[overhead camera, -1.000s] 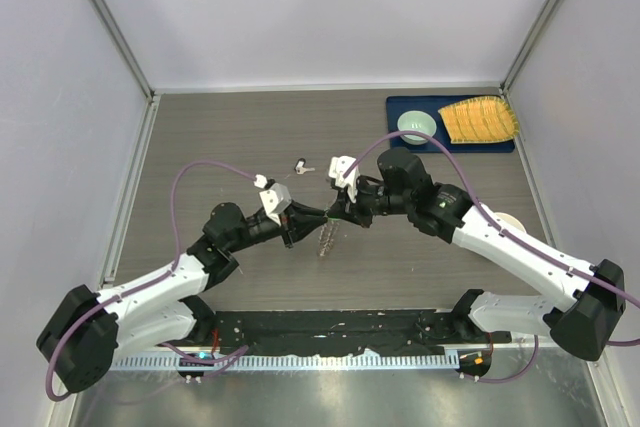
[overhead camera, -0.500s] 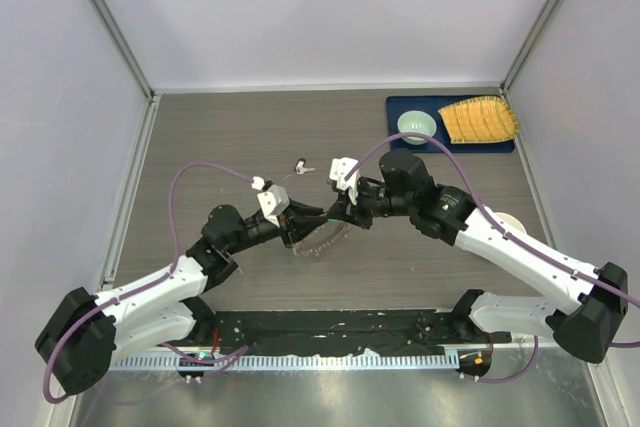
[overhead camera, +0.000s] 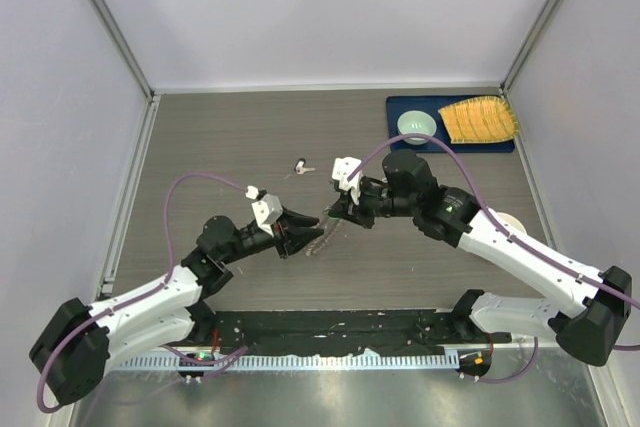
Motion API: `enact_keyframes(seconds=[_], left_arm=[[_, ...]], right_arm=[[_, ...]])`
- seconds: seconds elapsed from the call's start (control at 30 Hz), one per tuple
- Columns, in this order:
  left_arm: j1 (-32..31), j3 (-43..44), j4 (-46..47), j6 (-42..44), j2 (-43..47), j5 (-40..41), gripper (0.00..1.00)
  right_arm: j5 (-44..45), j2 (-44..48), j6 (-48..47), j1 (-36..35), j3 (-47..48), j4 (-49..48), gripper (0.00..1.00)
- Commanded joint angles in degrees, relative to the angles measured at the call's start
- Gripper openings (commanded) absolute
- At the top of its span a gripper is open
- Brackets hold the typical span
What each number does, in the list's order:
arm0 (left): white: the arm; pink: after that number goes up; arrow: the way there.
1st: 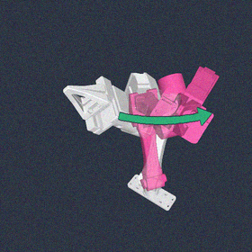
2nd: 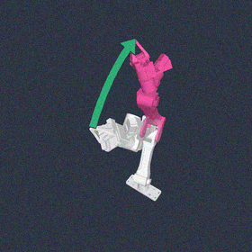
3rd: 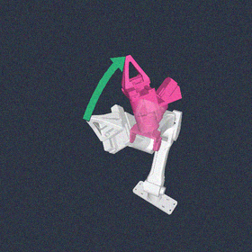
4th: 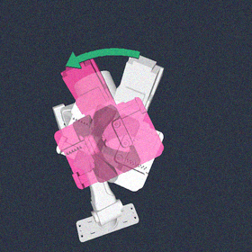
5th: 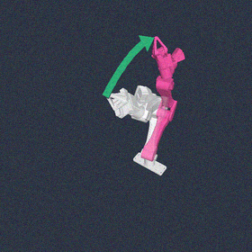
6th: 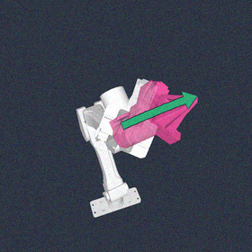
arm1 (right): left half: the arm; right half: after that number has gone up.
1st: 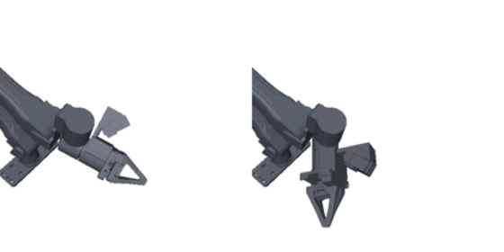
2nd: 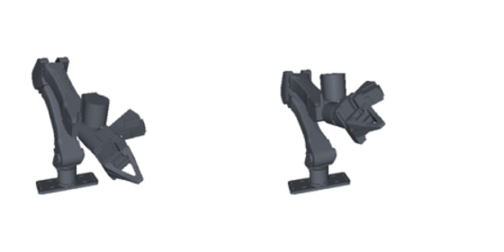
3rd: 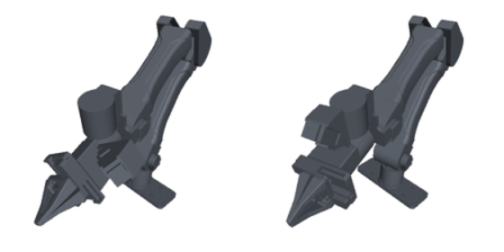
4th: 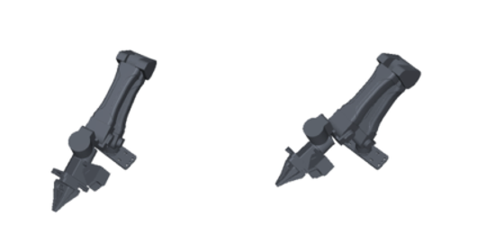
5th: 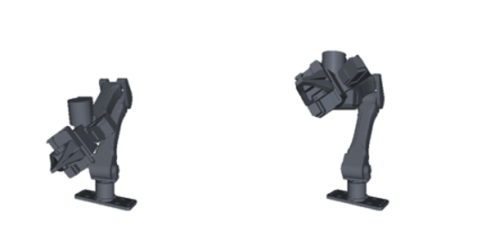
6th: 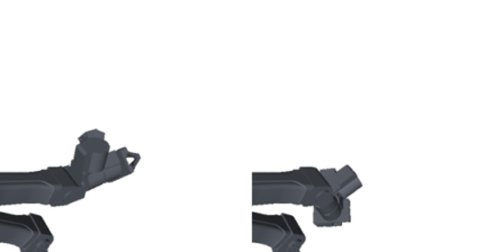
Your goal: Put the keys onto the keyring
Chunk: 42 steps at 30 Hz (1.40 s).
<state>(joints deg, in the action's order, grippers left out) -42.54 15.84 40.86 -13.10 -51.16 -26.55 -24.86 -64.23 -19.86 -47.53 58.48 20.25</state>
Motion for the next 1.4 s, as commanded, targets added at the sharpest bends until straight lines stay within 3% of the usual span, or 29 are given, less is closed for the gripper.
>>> enact_keyframes(seconds=[0.0, 0.2, 0.4, 0.53, 0.97, 1.17, 1.37], left_arm=[[-0.7, -0.37, 2.29, -1.22, 1.41, 0.44, 0.35], [-0.78, 0.6, 2.56, -1.22, 2.73, 0.35, 0.42], [-0.7, 0.77, 3.26, -1.14, 5.36, 6.14, 0.48], [-0.7, 2.7, 0.98, 0.27, 4.49, 8.44, 0.47], [-0.7, 7.72, 1.24, 1.41, -4.21, 1.23, 0.42], [-0.7, 7.98, 0.89, 2.12, -6.06, -0.08, 0.28], [-0.7, 7.54, -0.52, 2.82, -5.27, 0.0, 0.03]], right_arm=[[-0.1, 1.56, -0.71, -0.28, 0.76, -2.85, 0.01], [0.08, 1.56, -1.59, -0.28, 0.67, -2.59, 0.01], [-0.71, 1.82, -2.11, -0.29, 0.85, -1.71, 0.01], [-1.24, 1.91, -2.2, -0.28, 0.94, -1.62, 0.01], [-1.68, 2.26, -1.94, -0.55, 0.94, -1.62, 0.01], [-1.94, 2.44, -1.85, -0.72, 1.02, -1.71, 0.01], [0.07, 2.96, -1.85, -0.72, 0.76, -1.53, 0.01]])
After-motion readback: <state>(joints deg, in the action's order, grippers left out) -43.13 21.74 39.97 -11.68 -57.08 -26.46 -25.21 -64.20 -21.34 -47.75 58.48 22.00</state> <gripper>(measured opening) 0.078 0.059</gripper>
